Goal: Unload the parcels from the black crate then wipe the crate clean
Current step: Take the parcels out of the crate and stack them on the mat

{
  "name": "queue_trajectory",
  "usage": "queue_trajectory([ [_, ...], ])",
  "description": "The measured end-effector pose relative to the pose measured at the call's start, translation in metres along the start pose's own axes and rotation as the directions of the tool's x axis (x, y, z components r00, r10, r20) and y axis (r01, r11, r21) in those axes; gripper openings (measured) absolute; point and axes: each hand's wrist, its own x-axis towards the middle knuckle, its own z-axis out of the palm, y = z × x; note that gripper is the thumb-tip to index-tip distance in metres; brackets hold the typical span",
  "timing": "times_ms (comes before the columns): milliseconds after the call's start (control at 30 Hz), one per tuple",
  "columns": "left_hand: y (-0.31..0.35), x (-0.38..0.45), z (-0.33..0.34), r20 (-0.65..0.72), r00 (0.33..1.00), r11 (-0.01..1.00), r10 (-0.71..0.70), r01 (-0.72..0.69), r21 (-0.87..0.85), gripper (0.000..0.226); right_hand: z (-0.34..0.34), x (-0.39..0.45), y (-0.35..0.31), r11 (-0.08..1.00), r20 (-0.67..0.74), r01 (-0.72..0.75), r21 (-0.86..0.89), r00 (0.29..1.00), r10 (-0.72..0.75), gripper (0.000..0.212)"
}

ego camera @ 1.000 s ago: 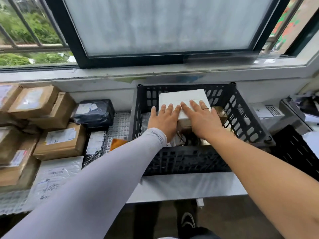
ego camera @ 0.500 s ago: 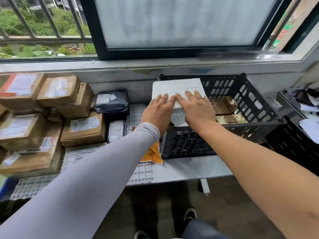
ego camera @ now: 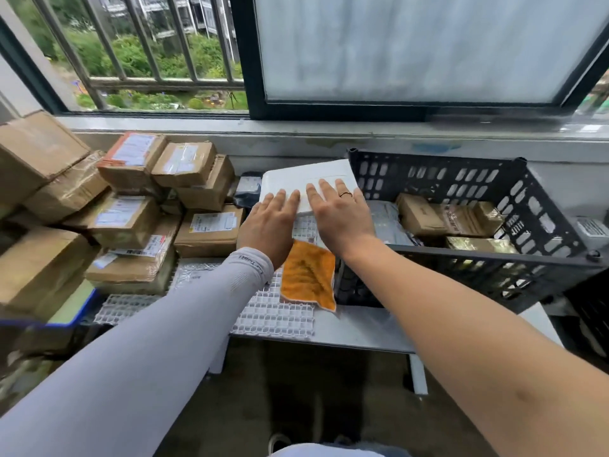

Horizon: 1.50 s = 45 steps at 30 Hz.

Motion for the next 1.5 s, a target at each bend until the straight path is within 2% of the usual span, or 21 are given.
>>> queue_trajectory([
  [133, -0.012, -0.024, 0.003, 0.026, 0.995, 0.995, -0.101, 0.1, 0.032, 0.065, 0.015, -0.004, -0.022, 0.997, 0.015, 0.054, 0.061, 0.998, -0.055, 0.053],
  [367, -0.029, -0.055, 0.025, 0.077, 0.987, 0.989, -0.139, 0.135, 0.06, 0.067, 0.047, -0.02, -0.047, 0.994, 0.1, 0.08, 0.072, 0.991, -0.087, 0.053],
  [633, -0.07, -0.049, 0.049, 0.116, 0.991, 0.998, -0.066, 0.067, -0.009, 0.072, 0.065, -0.005, -0.076, 1.0, 0.153, 0.012, 0.013, 0.988, -0.014, 0.053],
  [933, -0.173, -0.046, 0.046, 0.122, 0.992, 0.999, 0.041, -0.039, -0.017, 0.069, 0.073, 0.032, -0.163, 0.997, 0.16, -0.077, -0.008, 0.984, 0.077, 0.055],
  [1133, -0.231, -0.047, 0.05, 0.165, 0.984, 0.997, 0.068, -0.06, -0.054, 0.061, 0.082, 0.051, -0.216, 0.992, 0.18, -0.128, -0.009, 0.975, 0.128, 0.057],
  [1233, -0.248, -0.057, 0.058, 0.205, 0.976, 0.994, 0.073, -0.055, -0.096, 0.062, 0.091, 0.049, -0.234, 0.99, 0.22, -0.14, -0.013, 0.966, 0.139, 0.054],
  [1500, -0.269, -0.083, 0.077, 0.284, 0.956, 0.997, 0.066, -0.05, -0.063, 0.059, 0.122, 0.038, -0.258, 0.993, 0.257, -0.117, 0.018, 0.96, 0.108, 0.059],
])
